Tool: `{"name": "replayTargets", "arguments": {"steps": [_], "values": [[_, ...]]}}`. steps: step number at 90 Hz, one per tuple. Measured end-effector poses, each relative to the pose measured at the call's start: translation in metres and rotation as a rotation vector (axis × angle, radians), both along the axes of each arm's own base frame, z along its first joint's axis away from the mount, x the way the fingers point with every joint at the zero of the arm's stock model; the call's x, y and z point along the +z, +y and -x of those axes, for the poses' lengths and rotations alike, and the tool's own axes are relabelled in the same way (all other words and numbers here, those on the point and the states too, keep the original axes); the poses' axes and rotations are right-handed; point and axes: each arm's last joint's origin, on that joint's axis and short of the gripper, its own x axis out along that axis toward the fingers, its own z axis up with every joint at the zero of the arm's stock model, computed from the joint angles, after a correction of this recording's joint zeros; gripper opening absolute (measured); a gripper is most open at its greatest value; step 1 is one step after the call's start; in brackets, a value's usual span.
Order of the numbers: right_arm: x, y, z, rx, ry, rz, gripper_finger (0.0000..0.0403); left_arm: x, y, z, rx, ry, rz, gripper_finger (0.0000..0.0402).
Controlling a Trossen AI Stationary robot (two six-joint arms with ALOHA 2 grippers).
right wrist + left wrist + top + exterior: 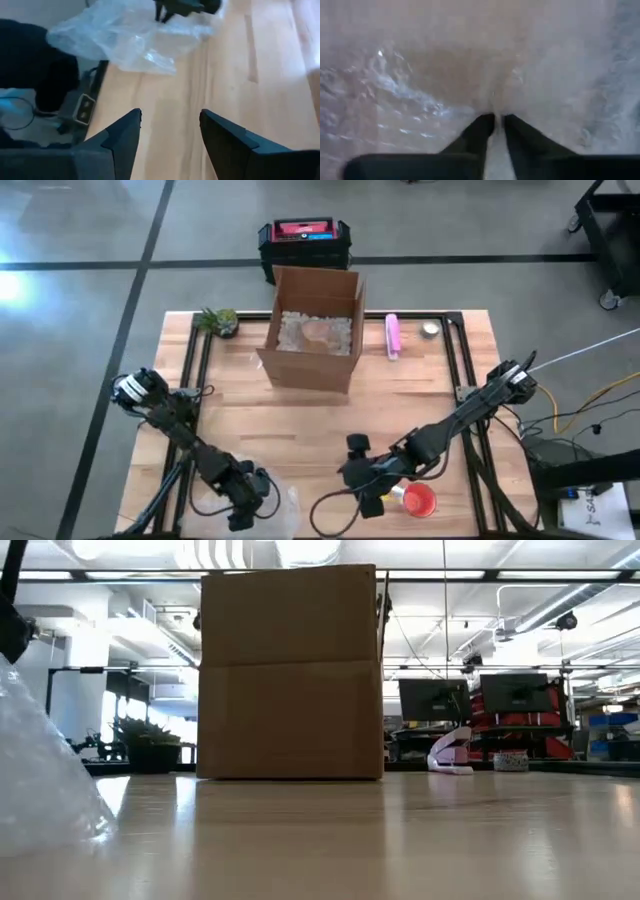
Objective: Wrap mug
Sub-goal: Prepare the transparent bubble wrap
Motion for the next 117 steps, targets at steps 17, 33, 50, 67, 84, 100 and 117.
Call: {"name": "replayTargets", "arguments": {"steps": [17, 33, 50, 67, 84, 100, 117], "values": [[0.002, 0.0, -0.004, -0.018, -0.041, -0.036, 0.0186, 0.063, 0.013, 0.008, 0.001, -0.177, -0.023, 0.0005], [0.007, -0.003, -0.013, 0.013, -0.128, -0.036, 0.0187, 0.119, 0.049, 0.023, 0.119, -0.449, -0.166, 0.0002], [0.005, -0.015, -0.018, 0.01, -0.121, 0.002, 0.0179, 0.156, 0.082, 0.039, 0.29, -0.697, -0.285, 0.0001], [0.012, -0.027, 0.0, -0.058, 0.059, 0.038, 0.0169, 0.175, 0.098, 0.051, 0.378, -0.822, -0.336, 0.0001], [0.005, -0.033, 0.014, -0.158, 0.207, 0.046, 0.0159, 0.18, 0.103, 0.054, 0.388, -0.863, -0.359, 0.0], [-0.029, -0.027, 0.014, -0.184, 0.238, 0.087, 0.0161, 0.18, 0.101, 0.052, 0.396, -0.873, -0.361, 0.0], [-0.066, -0.022, -0.001, -0.245, 0.069, 0.084, 0.0171, 0.182, 0.1, 0.051, 0.399, -0.895, -0.356, 0.0]]}}
